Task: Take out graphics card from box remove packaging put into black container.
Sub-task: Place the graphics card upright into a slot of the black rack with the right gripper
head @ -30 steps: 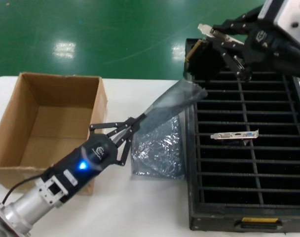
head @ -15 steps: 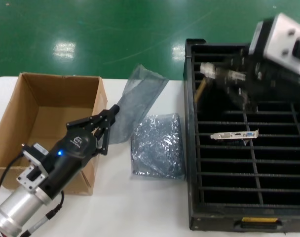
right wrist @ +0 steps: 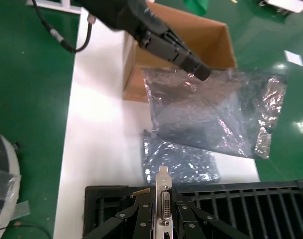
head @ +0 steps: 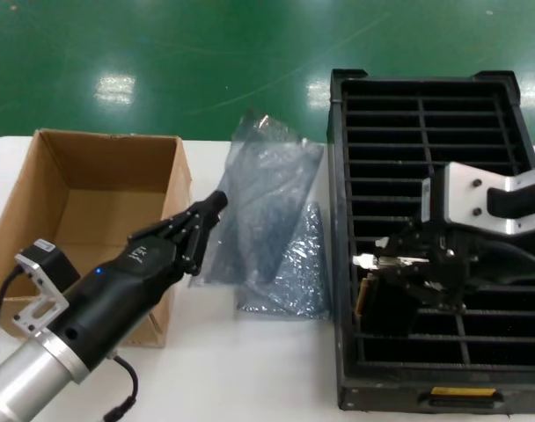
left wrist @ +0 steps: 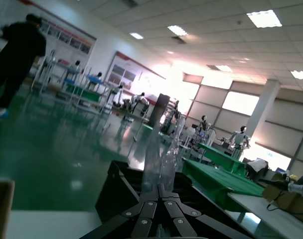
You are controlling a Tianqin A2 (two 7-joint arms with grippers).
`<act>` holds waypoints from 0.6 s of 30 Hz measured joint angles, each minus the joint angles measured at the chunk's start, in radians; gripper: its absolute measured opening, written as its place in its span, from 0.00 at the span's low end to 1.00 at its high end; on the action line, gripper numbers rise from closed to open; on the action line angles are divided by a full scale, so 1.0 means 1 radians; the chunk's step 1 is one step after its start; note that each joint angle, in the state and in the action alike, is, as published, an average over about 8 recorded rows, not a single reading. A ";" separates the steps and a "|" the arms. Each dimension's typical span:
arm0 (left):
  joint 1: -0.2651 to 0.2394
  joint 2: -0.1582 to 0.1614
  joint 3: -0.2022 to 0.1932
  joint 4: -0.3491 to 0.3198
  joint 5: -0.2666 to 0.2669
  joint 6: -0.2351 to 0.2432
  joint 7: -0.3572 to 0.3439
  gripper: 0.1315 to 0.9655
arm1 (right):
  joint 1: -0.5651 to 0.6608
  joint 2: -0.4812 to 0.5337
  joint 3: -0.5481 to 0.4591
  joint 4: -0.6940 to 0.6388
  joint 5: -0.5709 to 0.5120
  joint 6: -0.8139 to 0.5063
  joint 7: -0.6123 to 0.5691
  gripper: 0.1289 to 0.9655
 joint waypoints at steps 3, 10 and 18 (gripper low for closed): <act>0.039 -0.020 -0.008 -0.073 0.032 -0.056 -0.096 0.01 | -0.006 -0.001 -0.002 -0.034 0.011 0.004 -0.045 0.07; 0.086 -0.024 -0.038 -0.128 0.122 -0.092 -0.233 0.01 | -0.016 0.001 0.014 -0.106 0.008 0.022 -0.142 0.07; 0.097 0.009 -0.066 -0.120 0.223 -0.083 -0.314 0.01 | -0.042 0.025 0.046 -0.173 0.009 0.051 -0.238 0.07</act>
